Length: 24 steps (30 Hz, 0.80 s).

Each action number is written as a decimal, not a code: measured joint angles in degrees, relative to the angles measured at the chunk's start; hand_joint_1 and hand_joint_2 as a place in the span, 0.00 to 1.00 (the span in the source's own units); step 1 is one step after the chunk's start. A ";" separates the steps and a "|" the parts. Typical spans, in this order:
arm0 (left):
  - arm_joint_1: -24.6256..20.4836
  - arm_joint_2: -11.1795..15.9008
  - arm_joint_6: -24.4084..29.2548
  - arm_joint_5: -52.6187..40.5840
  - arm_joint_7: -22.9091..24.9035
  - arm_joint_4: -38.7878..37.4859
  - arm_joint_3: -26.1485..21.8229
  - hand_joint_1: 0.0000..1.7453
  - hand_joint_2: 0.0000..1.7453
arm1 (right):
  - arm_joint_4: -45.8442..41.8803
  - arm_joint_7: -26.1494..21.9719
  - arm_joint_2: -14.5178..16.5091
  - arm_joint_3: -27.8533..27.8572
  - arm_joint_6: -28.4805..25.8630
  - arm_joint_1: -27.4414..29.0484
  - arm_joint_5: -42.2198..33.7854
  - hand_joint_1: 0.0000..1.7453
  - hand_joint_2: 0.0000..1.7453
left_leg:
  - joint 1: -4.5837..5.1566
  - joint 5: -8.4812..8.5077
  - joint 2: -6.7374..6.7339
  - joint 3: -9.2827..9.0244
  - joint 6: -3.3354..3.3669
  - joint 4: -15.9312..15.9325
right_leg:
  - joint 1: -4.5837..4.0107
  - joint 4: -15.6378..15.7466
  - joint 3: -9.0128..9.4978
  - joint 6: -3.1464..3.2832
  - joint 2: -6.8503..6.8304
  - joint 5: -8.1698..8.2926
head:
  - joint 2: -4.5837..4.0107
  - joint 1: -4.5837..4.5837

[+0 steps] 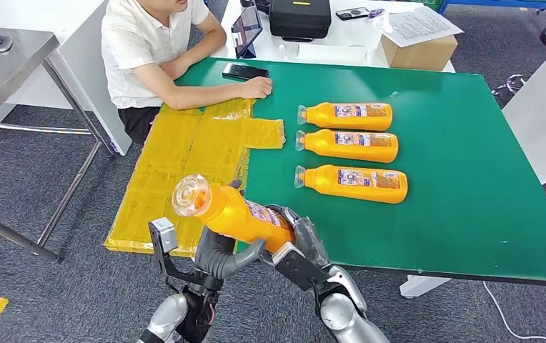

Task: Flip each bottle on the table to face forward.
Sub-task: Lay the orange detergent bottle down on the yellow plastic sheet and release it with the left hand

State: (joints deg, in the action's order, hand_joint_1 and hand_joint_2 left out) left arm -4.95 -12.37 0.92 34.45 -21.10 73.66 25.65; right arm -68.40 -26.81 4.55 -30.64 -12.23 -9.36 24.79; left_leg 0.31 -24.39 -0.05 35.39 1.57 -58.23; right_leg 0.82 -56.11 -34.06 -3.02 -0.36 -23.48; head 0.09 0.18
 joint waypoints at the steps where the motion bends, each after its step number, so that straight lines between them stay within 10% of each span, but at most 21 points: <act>1: -0.15 -0.16 0.11 0.43 0.17 -0.13 -0.08 0.00 1.00 | 0.20 -0.04 0.08 -0.42 -0.18 -0.15 -0.23 0.93 1.00 | 0.00 0.00 0.00 0.01 0.00 0.00 | 0.00 0.00 0.00 0.00 0.00 0.00 | 0.00 0.00; 4: -0.38 -0.58 0.18 1.87 0.66 -0.41 -0.53 0.02 1.00 | 0.74 -0.13 0.25 -1.53 -0.43 -0.40 -0.76 0.94 1.00 | 0.01 0.00 0.00 0.02 0.00 0.00 | 0.01 0.01 -0.01 0.00 0.00 0.00 | 0.00 0.00; 8: -0.37 -0.91 0.17 3.87 0.66 -0.58 -1.22 0.96 1.00 | 1.47 -0.16 0.53 -2.64 -0.33 -0.47 -1.76 0.90 1.00 | 0.01 -0.01 0.00 0.02 0.00 0.00 | 0.00 0.01 -0.03 0.00 0.00 0.00 | 0.00 -0.01; 16: 2.70 -0.96 0.09 6.92 -0.56 2.18 -3.33 1.00 1.00 | 3.90 -0.68 1.60 -5.35 -0.17 -0.10 -3.36 0.73 1.00 | -0.01 -0.01 -0.05 0.03 0.00 0.00 | -0.01 0.01 -0.11 0.01 0.02 -0.01 | 0.00 -0.01; 20: 3.65 -0.88 -0.02 6.99 -0.73 3.26 -4.10 1.00 1.00 | 4.50 -0.95 1.85 -6.36 -0.12 0.20 -3.35 0.02 1.00 | 0.00 -0.01 -0.04 0.06 0.00 0.00 | 0.00 0.01 -0.13 0.01 0.01 -0.01 | 0.00 -0.01; 24: 3.86 -0.65 -0.19 6.50 -1.18 3.98 -4.60 1.00 1.00 | 4.85 -1.07 1.91 -6.94 0.16 0.93 -3.31 0.00 0.00 | 0.01 -0.01 -0.04 0.07 0.00 0.00 | 0.01 0.01 -0.12 0.01 0.01 -0.01 | 0.00 -0.01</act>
State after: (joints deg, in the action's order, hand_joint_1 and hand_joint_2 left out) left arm -1.09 -13.03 0.74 40.94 -22.28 77.64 21.05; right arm -63.55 -27.88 6.46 -37.58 -12.07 -8.43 21.48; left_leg 0.32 -24.40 -0.08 35.46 1.57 -58.23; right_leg 0.82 -56.10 -34.18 -3.01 -0.35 -23.48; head 0.09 0.17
